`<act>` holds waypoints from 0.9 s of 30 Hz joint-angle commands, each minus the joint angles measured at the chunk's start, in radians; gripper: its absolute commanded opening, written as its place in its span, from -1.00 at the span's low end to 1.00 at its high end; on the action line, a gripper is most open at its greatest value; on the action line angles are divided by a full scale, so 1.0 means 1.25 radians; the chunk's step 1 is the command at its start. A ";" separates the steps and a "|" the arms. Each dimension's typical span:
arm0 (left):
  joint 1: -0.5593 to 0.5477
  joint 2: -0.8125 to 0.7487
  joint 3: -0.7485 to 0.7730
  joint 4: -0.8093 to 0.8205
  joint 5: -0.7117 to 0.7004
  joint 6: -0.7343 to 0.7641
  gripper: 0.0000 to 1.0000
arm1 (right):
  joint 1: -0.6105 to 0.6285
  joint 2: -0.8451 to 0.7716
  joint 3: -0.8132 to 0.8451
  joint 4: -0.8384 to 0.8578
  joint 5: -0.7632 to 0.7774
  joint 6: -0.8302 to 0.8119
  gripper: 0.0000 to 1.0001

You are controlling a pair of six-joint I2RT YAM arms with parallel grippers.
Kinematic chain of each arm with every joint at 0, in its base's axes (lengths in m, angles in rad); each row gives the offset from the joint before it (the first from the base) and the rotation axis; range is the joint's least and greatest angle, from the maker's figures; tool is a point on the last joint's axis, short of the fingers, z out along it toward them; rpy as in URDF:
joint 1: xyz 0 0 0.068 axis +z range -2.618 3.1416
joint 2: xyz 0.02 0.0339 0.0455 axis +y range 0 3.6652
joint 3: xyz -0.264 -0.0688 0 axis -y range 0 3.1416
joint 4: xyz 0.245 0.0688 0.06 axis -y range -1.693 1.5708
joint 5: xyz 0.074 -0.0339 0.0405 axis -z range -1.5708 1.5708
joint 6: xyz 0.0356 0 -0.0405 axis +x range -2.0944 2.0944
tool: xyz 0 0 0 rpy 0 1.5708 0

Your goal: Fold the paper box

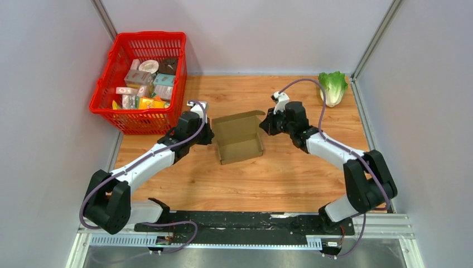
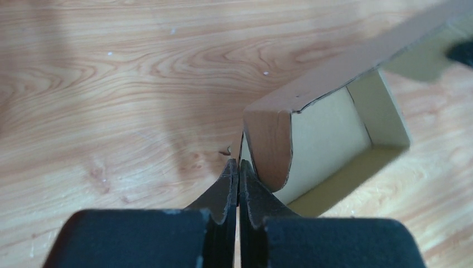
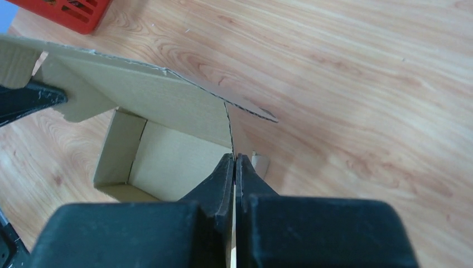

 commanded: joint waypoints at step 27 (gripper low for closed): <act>-0.172 -0.031 -0.226 0.410 -0.446 -0.150 -1.00 | 0.478 -0.115 -0.193 0.111 1.010 0.387 -0.92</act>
